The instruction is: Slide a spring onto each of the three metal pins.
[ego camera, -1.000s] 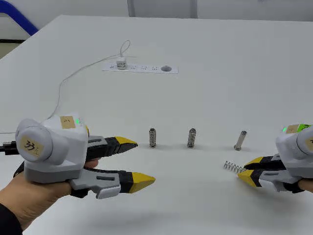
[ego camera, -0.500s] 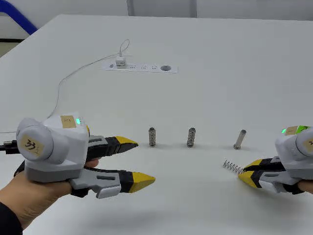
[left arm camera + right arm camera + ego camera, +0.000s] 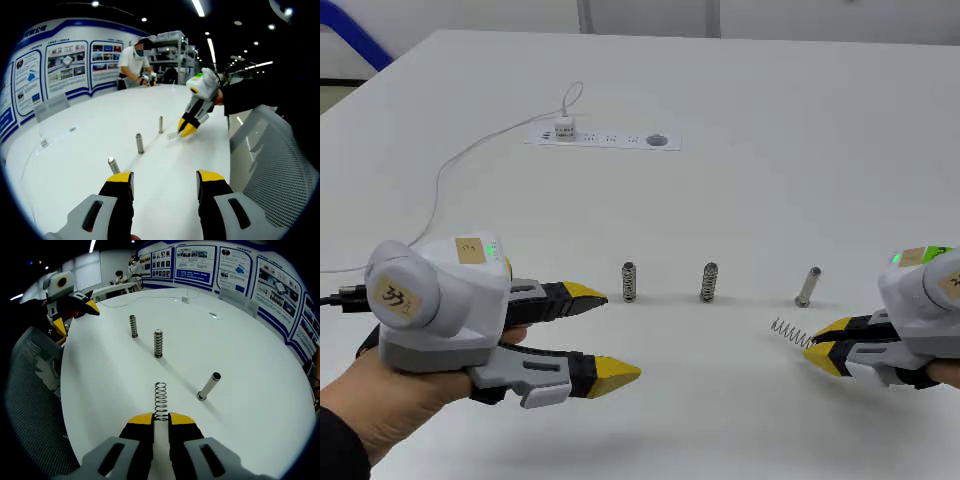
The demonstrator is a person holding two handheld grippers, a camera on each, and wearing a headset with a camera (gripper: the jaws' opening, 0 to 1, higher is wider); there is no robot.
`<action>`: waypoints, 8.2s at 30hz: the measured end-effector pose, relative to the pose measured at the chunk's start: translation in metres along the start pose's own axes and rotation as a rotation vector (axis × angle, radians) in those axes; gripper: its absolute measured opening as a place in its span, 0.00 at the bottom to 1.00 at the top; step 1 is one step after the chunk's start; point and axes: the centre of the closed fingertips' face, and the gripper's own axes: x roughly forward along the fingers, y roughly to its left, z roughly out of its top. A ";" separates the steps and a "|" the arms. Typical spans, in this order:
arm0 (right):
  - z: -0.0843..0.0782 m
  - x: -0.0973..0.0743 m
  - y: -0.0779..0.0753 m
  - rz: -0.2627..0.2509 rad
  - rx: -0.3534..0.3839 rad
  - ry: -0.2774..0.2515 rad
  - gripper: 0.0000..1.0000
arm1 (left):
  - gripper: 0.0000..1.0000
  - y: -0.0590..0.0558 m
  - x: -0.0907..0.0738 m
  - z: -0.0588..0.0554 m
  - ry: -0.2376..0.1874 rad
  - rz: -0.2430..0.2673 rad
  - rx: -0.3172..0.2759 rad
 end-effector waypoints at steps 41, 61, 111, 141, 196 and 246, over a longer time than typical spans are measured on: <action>0.097 -0.001 0.114 0.316 -0.398 0.009 0.12 | 0.33 -0.015 0.028 0.010 0.006 -0.105 0.115; 0.106 -0.011 0.123 0.343 -0.432 0.002 0.12 | 0.13 -0.022 0.029 0.009 0.004 -0.125 0.184; 0.146 -0.023 0.118 0.296 -0.368 -0.158 0.11 | 0.33 -0.015 0.022 0.013 -0.018 -0.098 0.103; 0.132 -0.061 0.026 0.086 -0.195 -0.201 0.11 | 0.52 0.007 -0.006 0.004 -0.055 0.002 -0.011; 0.065 -0.028 -0.072 -0.107 0.072 -0.186 0.12 | 0.57 0.009 -0.013 -0.008 -0.028 0.032 -0.054; 0.027 -0.002 -0.060 -0.096 0.117 -0.134 0.19 | 0.57 0.010 -0.015 -0.011 -0.017 0.048 -0.064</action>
